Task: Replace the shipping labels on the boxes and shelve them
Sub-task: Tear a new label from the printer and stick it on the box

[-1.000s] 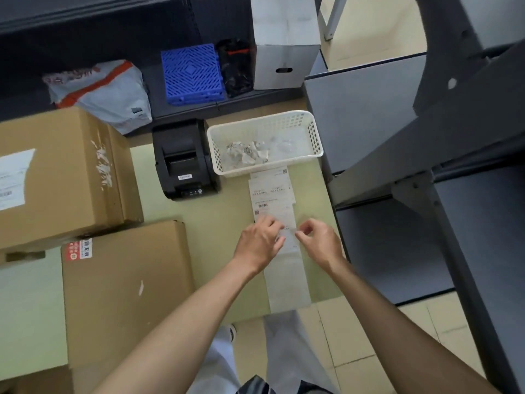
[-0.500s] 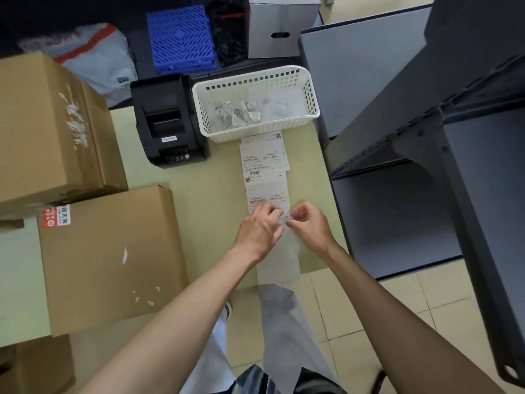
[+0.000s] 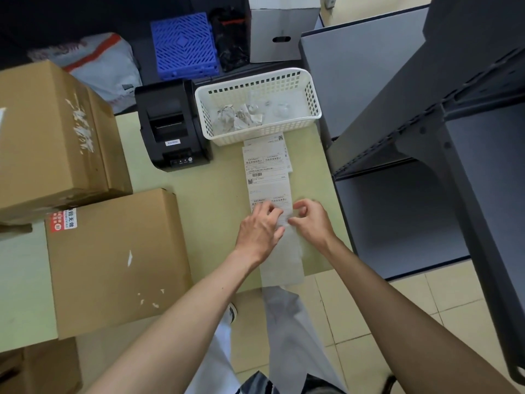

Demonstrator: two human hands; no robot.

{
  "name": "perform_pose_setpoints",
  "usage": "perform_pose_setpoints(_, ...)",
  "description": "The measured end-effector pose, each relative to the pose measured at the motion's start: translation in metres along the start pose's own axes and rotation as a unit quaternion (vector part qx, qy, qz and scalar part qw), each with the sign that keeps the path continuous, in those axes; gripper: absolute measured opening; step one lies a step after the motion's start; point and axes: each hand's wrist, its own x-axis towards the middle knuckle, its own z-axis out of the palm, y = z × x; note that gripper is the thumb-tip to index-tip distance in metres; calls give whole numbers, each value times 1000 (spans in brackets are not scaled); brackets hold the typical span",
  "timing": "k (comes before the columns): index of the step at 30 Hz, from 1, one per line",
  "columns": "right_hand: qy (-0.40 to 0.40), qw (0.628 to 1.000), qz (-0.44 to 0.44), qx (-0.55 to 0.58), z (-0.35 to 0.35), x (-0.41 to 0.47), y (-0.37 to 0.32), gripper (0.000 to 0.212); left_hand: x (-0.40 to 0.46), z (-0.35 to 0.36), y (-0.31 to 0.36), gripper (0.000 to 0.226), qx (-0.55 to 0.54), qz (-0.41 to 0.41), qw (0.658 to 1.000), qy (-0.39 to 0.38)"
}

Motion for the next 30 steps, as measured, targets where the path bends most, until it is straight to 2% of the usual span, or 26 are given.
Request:
perform_pose_setpoints(5, -16, 998, 22, 58, 1, -2, -1, 22, 1, 1, -2, 44, -25, -20, 999, -27)
perform_pose_setpoints(10, -62, 990, 52, 114, 3, -12, 9, 31, 3, 0, 1, 44, -22, -36, 999, -17)
perform_pose_setpoints(15, -67, 989, 57, 122, 3, -23, 27, 8, 2, 0, 3, 37, -5, -23, 1000, -13)
perform_pose_setpoints(22, -45, 986, 18, 157, 3, -32, 23, 4, -4, 0, 2, 21, 5, 30, 999, 22)
perform_pose_setpoints(30, -34, 986, -21, 163, -2, -34, 18, 10, -1, -5, 4, 13, -5, 41, 997, 62)
